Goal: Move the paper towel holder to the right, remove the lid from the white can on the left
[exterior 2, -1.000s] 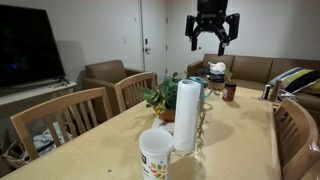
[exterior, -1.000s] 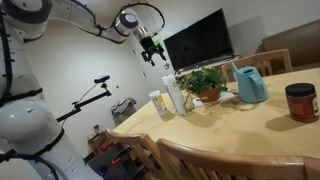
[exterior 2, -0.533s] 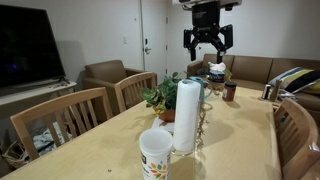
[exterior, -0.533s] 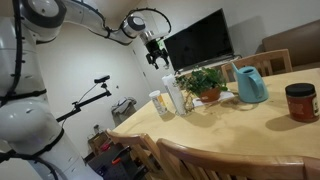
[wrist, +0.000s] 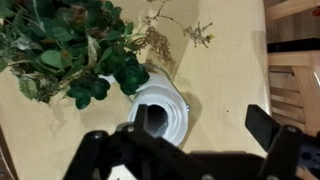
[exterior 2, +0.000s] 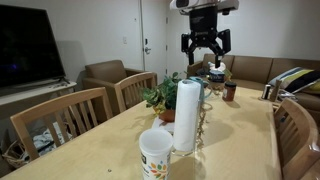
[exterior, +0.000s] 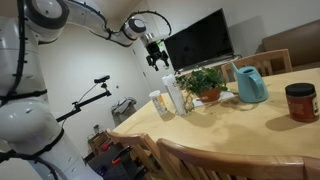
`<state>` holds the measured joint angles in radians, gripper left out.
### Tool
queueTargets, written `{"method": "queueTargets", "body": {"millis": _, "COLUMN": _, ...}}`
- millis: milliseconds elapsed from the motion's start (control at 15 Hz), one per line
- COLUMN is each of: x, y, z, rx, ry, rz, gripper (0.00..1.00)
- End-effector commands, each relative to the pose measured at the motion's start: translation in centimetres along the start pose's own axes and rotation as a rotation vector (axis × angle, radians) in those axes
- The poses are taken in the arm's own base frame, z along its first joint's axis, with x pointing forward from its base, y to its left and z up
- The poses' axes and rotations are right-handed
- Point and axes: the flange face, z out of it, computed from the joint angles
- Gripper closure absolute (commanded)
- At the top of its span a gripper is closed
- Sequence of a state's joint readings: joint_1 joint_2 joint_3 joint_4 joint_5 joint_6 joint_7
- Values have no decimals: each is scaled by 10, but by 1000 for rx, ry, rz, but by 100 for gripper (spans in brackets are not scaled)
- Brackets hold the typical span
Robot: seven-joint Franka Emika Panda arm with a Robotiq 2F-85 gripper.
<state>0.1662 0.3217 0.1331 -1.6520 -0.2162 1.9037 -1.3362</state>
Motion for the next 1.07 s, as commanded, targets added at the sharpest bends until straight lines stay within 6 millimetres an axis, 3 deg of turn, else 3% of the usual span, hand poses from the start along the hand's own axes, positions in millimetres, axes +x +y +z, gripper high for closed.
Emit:
{"method": "queueTargets", "body": {"millis": 0, "x": 17, "y": 13, "z": 10, "rx": -4, "ry": -5, "rz": -61, "gripper": 0}}
{"method": "queueTargets", "body": {"millis": 400, "x": 38, "y": 27, "z": 36, "rx": 26, "ry": -9, "rz": -112, "gripper": 0}}
{"method": "queueTargets", "body": {"millis": 667, "x": 40, "y": 38, "z": 50, "rx": 28, "ry": -50, "rz": -121, "gripper": 0}}
{"method": "queueTargets", "body": {"millis": 1000, "x": 40, "y": 35, "z": 34, "rx": -3, "ry": -84, "rz": -131, "gripper": 0}}
